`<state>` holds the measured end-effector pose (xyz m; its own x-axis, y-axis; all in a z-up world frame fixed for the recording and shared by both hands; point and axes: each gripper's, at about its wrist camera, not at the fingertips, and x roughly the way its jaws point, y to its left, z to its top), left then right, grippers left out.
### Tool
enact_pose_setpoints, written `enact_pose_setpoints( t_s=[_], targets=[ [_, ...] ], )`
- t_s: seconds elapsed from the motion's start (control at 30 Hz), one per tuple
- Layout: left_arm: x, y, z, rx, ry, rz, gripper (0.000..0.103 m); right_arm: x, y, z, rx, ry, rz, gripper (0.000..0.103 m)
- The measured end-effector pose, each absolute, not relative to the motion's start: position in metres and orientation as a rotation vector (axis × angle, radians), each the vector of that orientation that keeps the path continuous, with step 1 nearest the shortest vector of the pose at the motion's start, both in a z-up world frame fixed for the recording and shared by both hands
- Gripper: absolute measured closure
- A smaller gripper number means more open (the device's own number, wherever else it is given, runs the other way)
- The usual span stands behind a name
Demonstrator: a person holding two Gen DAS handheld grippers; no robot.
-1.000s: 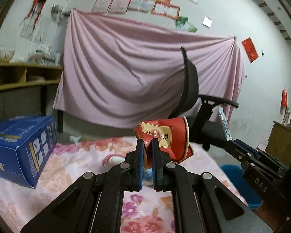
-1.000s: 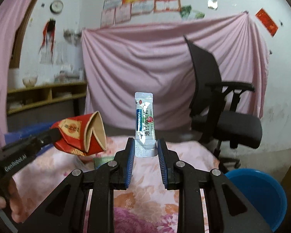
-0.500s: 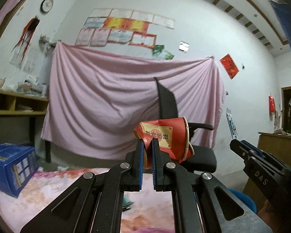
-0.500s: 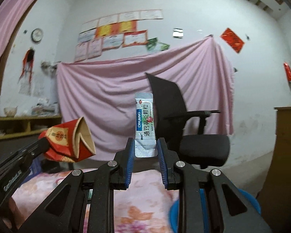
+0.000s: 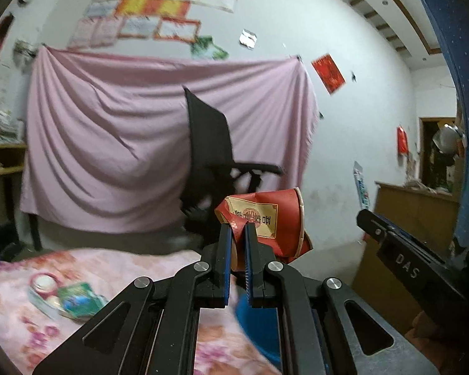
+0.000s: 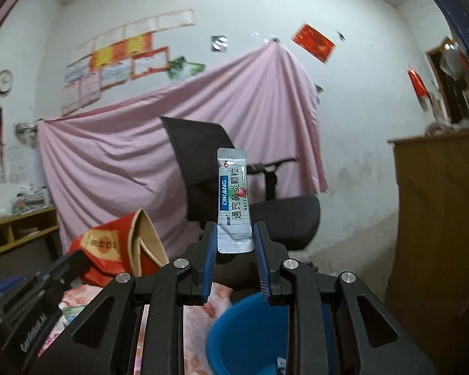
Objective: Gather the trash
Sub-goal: 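Carry packet and sachet to the blue bucket and open both tools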
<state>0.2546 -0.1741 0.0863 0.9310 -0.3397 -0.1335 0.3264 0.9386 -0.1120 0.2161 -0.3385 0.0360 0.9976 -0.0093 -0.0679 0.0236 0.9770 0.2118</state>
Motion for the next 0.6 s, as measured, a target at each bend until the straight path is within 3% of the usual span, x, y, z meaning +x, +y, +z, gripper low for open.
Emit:
enact_pose_setpoints(
  t_s=[0.6],
  targets=[
    [0.298,-0.232,0.052,-0.069,0.477,-0.405,0.098,0.247,-0.385,0.002,0.351,0.31,-0.065,0.081]
  ],
)
